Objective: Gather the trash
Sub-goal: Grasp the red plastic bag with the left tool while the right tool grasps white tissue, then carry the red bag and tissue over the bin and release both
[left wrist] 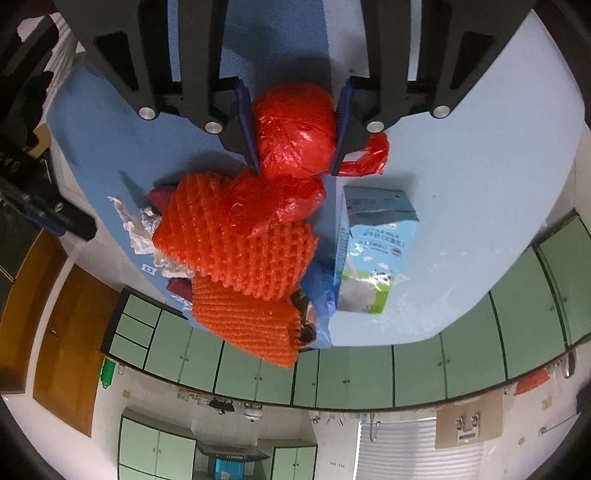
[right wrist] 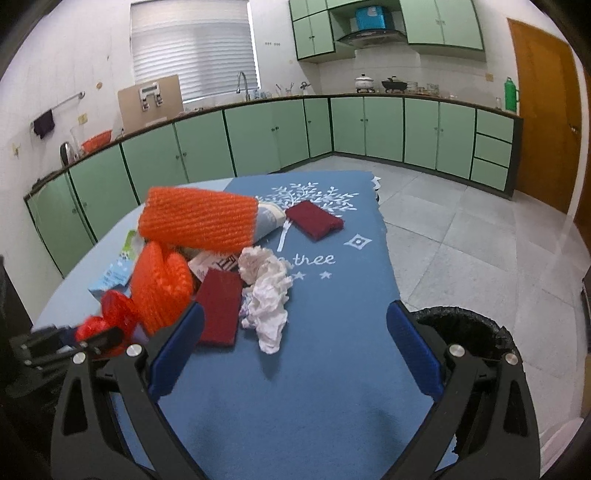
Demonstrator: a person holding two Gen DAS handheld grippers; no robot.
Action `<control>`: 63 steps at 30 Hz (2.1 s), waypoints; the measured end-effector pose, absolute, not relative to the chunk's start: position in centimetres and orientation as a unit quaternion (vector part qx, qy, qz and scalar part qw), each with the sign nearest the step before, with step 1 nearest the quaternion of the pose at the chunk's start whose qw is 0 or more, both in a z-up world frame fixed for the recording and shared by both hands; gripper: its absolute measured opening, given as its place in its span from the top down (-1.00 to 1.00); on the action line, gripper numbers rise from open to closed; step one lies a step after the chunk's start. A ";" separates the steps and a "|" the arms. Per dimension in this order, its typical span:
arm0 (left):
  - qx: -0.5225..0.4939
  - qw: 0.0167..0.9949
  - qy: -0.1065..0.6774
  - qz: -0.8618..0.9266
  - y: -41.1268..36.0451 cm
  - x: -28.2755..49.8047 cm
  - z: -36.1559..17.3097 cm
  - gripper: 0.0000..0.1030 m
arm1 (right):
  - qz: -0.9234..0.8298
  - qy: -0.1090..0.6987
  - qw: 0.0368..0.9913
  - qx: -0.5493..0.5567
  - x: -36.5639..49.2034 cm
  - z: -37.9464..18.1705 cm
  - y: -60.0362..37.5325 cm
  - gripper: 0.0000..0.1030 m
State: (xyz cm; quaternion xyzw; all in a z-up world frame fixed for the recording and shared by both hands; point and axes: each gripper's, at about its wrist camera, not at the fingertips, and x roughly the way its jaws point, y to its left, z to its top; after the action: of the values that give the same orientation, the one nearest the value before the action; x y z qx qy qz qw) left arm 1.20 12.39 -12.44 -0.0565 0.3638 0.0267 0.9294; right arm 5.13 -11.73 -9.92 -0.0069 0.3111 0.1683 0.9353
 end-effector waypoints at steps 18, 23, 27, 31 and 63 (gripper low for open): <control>-0.059 0.940 0.333 0.049 12.8 1.3 -10.4 0.32 | 0.171 0.351 0.920 -0.020 7.9 -12.1 -10.0 -0.32; -0.060 0.941 0.329 0.052 12.9 1.7 -10.1 0.32 | 0.177 0.375 0.909 -0.037 8.5 -12.8 -9.1 -0.05; -0.057 0.942 0.327 0.051 12.8 1.9 -9.9 0.32 | 0.187 0.391 0.900 -0.041 8.7 -13.3 -8.7 0.27; -0.057 0.943 0.324 0.050 12.7 2.0 -9.7 0.32 | 0.201 0.393 0.896 -0.045 8.5 -13.5 -8.3 0.76; -0.038 0.963 0.268 -0.013 7.9 2.4 -4.5 0.32 | 0.189 0.288 0.939 0.005 3.9 -3.3 -15.4 0.82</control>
State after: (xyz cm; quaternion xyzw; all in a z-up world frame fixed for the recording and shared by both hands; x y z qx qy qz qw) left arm 2.39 7.88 -4.45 -0.0376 0.2675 -0.0128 0.9627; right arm 3.93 -15.44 -3.26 0.0052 0.2885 0.1886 0.9387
